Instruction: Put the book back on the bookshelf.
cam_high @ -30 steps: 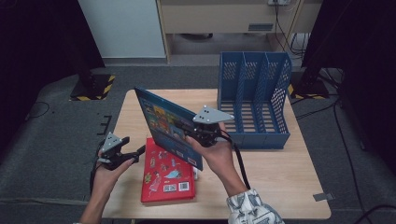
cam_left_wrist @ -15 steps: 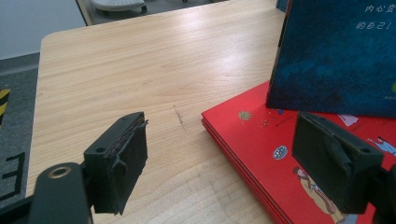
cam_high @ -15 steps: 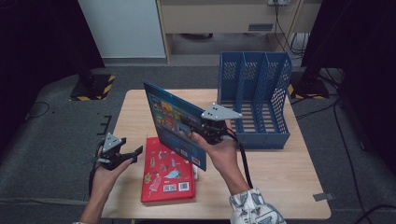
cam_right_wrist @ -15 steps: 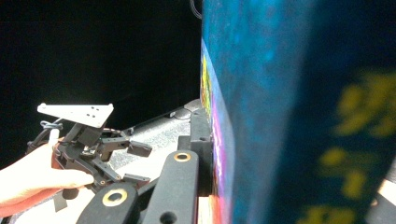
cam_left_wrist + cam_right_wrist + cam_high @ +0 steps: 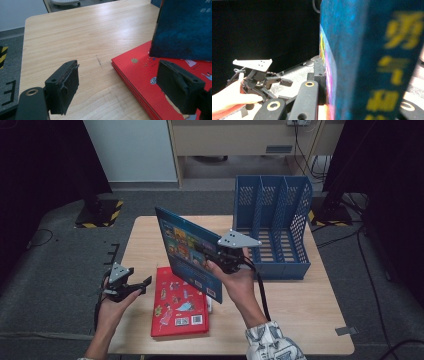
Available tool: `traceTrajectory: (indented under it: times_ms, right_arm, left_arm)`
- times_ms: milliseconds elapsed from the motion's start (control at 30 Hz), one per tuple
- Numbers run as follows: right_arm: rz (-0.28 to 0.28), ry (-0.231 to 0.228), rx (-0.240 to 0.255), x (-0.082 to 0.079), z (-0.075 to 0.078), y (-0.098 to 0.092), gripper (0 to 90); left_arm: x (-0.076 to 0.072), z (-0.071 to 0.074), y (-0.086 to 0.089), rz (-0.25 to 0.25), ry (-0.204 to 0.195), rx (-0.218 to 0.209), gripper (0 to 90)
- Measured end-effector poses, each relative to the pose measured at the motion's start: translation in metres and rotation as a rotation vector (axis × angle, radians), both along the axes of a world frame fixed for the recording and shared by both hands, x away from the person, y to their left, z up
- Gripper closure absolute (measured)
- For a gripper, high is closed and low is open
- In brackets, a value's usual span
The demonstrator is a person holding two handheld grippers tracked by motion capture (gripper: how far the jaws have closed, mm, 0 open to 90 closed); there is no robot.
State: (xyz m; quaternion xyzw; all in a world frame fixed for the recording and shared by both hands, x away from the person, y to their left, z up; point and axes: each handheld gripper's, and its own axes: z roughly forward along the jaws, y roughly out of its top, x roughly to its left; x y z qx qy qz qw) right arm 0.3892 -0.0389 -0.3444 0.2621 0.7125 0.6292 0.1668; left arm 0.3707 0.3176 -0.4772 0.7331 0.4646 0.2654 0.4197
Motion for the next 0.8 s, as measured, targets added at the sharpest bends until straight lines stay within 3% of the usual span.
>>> traceTrajectory:
  times_ms: [433,800]
  right_arm:
    - [-0.025,-0.001,0.003,-0.001,0.007,-0.011,83.2]
    - [-0.083,0.008,0.039,0.002,0.021,-0.028,83.2]
  left_arm:
    - [0.001,-0.004,0.005,0.016,0.011,0.014,17.5]
    - [0.007,-0.018,0.010,0.058,0.094,0.064,8.4]
